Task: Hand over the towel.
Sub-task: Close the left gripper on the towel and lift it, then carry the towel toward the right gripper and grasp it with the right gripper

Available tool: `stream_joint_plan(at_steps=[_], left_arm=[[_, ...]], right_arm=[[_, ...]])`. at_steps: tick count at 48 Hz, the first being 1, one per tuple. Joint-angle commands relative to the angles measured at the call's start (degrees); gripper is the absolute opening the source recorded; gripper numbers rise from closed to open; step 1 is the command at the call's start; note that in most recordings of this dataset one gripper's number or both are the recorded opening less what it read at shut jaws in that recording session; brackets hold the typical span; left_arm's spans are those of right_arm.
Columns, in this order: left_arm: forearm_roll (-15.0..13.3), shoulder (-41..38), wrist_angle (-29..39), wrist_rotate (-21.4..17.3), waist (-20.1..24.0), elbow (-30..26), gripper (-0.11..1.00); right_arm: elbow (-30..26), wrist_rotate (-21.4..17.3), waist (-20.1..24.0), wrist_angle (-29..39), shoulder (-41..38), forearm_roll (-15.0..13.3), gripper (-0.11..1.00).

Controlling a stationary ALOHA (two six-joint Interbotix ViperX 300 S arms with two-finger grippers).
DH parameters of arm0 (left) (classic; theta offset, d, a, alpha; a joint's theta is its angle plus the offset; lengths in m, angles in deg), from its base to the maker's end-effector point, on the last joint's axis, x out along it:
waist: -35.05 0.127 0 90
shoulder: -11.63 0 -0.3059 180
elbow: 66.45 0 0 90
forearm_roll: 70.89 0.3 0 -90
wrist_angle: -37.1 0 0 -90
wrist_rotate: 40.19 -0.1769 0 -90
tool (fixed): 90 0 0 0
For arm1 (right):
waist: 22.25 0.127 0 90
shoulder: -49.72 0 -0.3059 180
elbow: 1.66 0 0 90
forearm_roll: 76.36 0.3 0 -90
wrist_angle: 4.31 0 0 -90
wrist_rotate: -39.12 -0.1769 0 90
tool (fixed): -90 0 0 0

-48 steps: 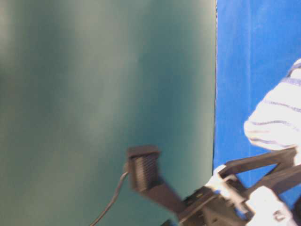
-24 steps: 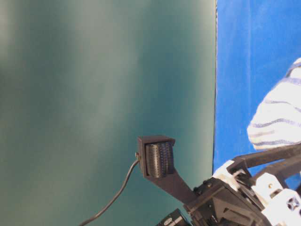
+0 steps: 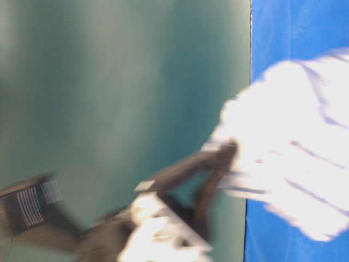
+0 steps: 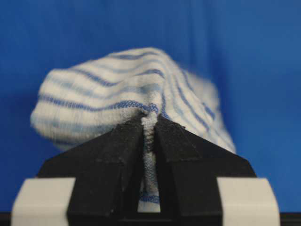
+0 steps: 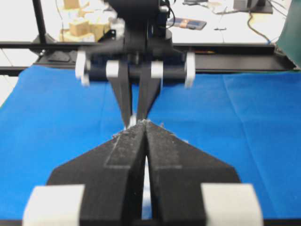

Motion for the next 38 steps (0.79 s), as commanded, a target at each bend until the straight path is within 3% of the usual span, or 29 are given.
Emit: stream_joint_plan(at_steps=[1,6,16,38], left_arm=[[0.0,5.2,-2.5,-0.1,-0.2,-1.2,0.04],[0.1,9.1,-5.7,-0.3,-0.2,-1.1,0.04],[0.0,13.0,-13.2,-4.5,-0.2,0.5,0.04],[0.0,12.8,-14.0,-5.4,-0.2,0.4,0.04]], right_arm=[[-1.7,0.1,-0.2,-0.4,0.0,-0.4,0.00],[-1.8,0.1,-0.3,-0.4,0.0,-0.5,0.00],[-1.7,0.1,-0.3,-0.4,0.0,-0.5,0.00],[-2.7,-1.2,0.3,-1.1,-2.8,-0.5,0.00]])
